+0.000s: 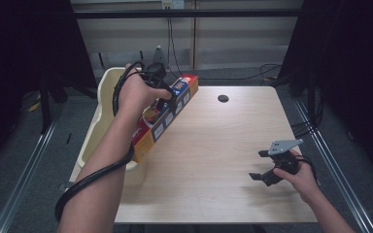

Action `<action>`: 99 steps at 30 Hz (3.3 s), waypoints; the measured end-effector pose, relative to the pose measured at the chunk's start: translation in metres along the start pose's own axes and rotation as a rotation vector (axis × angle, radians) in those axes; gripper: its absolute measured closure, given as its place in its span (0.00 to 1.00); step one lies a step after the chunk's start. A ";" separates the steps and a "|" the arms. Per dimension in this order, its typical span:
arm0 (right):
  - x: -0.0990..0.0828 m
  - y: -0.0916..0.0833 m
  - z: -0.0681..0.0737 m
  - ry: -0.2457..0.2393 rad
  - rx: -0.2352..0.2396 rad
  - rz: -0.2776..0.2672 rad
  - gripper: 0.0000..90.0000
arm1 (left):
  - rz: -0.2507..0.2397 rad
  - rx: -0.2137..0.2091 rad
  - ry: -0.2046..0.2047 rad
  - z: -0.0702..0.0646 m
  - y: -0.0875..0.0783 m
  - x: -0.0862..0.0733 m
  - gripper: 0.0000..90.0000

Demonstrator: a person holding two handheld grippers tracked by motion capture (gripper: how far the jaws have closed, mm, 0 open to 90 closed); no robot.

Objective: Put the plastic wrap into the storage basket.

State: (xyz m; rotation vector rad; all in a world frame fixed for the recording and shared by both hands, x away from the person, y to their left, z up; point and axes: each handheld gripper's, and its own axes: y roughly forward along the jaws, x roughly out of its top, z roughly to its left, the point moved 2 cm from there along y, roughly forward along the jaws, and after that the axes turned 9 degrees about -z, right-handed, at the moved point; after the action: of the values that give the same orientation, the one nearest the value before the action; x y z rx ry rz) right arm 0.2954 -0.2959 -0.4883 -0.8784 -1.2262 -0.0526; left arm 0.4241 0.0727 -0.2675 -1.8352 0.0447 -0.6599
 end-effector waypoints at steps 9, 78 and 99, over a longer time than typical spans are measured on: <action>0.000 0.001 0.000 -0.001 -0.002 -0.002 0.03 | -0.022 0.020 -0.044 0.010 -0.014 -0.001 0.45; 0.001 0.002 0.005 -0.017 0.007 0.011 0.04 | -0.101 0.174 -0.237 0.070 -0.066 -0.029 0.45; 0.001 0.002 0.005 -0.024 0.012 0.003 0.04 | -0.078 0.210 -0.280 0.078 -0.052 -0.035 0.45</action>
State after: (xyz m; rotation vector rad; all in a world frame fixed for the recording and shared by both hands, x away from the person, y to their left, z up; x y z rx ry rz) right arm 0.2933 -0.2912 -0.4881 -0.8721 -1.2467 -0.0322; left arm 0.4156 0.1707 -0.2527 -1.7157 -0.2728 -0.4375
